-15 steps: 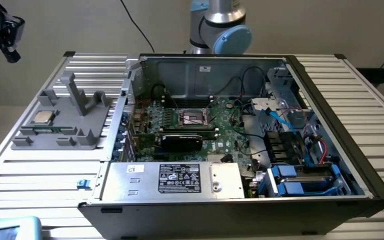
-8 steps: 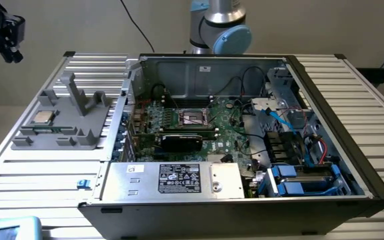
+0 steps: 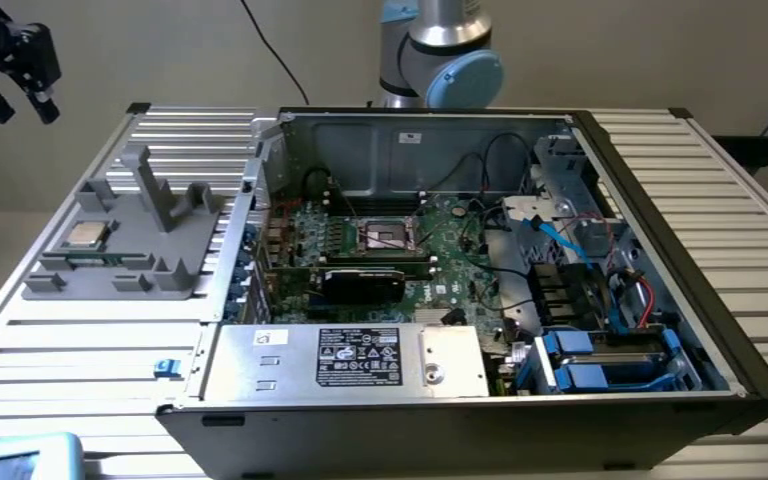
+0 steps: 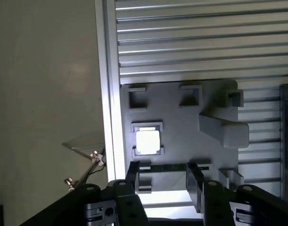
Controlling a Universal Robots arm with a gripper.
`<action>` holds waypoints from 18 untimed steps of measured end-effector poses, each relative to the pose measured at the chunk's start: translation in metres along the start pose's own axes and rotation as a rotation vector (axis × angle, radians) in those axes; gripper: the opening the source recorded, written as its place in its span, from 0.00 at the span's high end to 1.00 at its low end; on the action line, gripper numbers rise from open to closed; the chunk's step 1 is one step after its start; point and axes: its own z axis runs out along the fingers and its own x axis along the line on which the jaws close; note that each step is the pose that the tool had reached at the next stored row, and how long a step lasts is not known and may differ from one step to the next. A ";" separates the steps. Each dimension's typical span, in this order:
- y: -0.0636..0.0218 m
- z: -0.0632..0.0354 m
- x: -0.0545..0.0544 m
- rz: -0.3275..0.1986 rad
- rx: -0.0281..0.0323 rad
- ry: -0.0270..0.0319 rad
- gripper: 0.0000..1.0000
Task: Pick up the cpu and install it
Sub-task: 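Pick up the cpu and move it towards the insertion slot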
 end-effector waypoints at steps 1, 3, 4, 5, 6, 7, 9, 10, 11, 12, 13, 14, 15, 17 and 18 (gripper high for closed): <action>0.0000 0.0011 0.000 0.000 -0.0001 -0.0004 0.40; 0.0000 0.0039 0.000 -0.001 0.0001 0.0010 0.34; -0.0001 0.0055 0.000 -0.002 0.0002 0.0023 0.34; -0.0001 0.0072 0.001 -0.003 0.0002 0.0030 0.34; -0.0001 0.0090 0.001 -0.004 0.0003 0.0037 0.34; -0.0001 0.0108 0.001 -0.005 0.0003 0.0039 0.34; -0.0007 0.0143 0.003 -0.010 0.0002 0.0054 0.34; -0.0012 0.0158 0.004 -0.015 0.0003 0.0080 0.34; -0.0016 0.0171 0.004 -0.020 0.0005 0.0111 0.34; -0.0019 0.0183 0.004 -0.027 0.0007 0.0154 0.34; -0.0020 0.0192 0.004 -0.036 0.0008 0.0200 0.34; -0.0020 0.0199 0.004 -0.047 0.0013 0.0242 0.34; -0.0020 0.0208 0.004 -0.056 0.0017 0.0273 0.34; -0.0021 0.0222 0.004 -0.071 0.0049 0.0310 0.34; -0.0021 0.0228 0.004 -0.077 0.0096 0.0314 0.34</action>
